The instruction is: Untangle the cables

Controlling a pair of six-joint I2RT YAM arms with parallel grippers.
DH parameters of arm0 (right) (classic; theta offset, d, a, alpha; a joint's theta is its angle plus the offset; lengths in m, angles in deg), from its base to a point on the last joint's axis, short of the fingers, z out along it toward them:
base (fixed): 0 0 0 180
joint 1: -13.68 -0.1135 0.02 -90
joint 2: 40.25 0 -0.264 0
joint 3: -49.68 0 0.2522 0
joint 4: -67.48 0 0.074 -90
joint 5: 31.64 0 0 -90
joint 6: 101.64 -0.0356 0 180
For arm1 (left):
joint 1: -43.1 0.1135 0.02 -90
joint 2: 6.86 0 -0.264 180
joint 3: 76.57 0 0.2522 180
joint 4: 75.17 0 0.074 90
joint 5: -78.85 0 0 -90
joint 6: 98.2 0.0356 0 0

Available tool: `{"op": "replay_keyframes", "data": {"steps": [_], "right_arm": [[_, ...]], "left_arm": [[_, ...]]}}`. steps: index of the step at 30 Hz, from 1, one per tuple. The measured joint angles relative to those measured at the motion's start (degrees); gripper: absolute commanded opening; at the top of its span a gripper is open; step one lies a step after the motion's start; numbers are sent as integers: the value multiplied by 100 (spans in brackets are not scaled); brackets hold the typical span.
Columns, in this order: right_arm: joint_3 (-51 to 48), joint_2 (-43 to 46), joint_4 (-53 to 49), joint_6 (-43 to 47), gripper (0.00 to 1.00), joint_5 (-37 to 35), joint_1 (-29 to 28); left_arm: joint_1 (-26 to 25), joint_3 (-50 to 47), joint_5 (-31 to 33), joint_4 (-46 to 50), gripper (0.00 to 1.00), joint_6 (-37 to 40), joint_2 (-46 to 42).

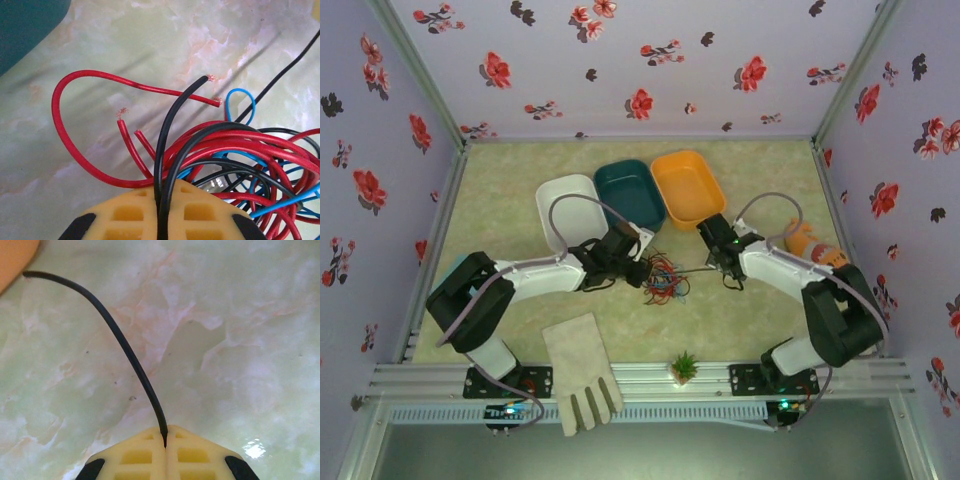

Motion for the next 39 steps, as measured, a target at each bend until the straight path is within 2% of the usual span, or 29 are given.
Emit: {"op": "replay_keyframes", "data": {"steps": [7, 14, 16, 18, 21, 27, 34, 39], "right_arm": [[-26, 776, -553, -33, 0, -505, 133], [-4, 1196, -1145, -9, 0, -1005, 197], [33, 1283, -1305, 26, 0, -1078, 197], [74, 1368, -1373, 72, 0, -1097, 197], [96, 1473, -1379, 162, 0, -1069, 197], [96, 1478, -1314, 291, 0, -863, 197], [96, 1480, -1266, 328, 0, -769, 195], [96, 1491, -1226, 372, 0, -758, 195]], "left_arm": [[2, -2, 114, 90, 22, -81, 0], [20, -81, 304, 223, 23, -105, 0], [20, -105, 310, 234, 27, -103, 0], [24, -109, 319, 240, 38, -85, 0], [24, -109, 323, 240, 62, -63, -11], [-17, -66, 203, 61, 95, 291, -149], [-140, 492, 127, -173, 100, 525, 11], [-267, 1239, 127, -125, 100, 592, 710]]}}
